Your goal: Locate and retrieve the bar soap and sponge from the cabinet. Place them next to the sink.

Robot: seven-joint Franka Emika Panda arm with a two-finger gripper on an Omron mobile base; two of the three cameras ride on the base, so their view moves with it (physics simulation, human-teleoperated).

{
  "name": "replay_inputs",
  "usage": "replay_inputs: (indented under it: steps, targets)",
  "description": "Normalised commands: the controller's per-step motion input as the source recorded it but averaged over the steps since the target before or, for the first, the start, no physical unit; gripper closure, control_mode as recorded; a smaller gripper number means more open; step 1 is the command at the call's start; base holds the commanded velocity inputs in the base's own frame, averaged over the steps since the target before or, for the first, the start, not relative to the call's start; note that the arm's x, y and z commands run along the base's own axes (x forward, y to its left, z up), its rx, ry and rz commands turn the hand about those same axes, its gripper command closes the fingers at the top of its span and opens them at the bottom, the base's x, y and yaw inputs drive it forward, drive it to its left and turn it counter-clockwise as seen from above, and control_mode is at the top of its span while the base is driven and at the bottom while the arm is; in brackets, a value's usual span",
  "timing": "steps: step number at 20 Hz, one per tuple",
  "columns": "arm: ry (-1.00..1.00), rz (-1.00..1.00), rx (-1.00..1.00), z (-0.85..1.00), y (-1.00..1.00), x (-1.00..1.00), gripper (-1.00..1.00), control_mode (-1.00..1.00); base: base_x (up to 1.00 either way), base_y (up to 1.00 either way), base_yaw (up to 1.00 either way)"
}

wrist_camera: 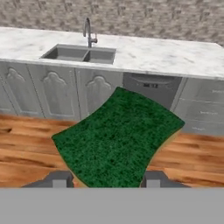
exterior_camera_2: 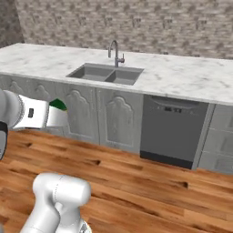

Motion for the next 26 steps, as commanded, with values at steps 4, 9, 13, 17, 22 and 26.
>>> replay_inputs:
  steps: [4,9,13,17,22,26]
  targets:
    - [0.0,0.0,0.0,0.0,0.0,0.0,1.0,1.0,0.68,-0.14,-0.17]
    - [0.0,0.0,0.0,0.0,0.0,0.0,1.0,1.0,0.66,-0.02,-0.22]
    - [0.0,0.0,0.0,0.0,0.0,0.0,1.0,1.0,0.63,0.0,-0.24]
    - [0.0,0.0,0.0,0.0,0.0,0.0,1.0,1.0,0.68,0.08,-0.23]
    - [0.0,0.0,0.0,0.0,0.0,0.0,1.0,1.0,0.8,0.34,-0.2]
    - [0.0,0.0,0.0,0.0,0.0,0.0,1.0,1.0,0.8,0.56,-0.04]
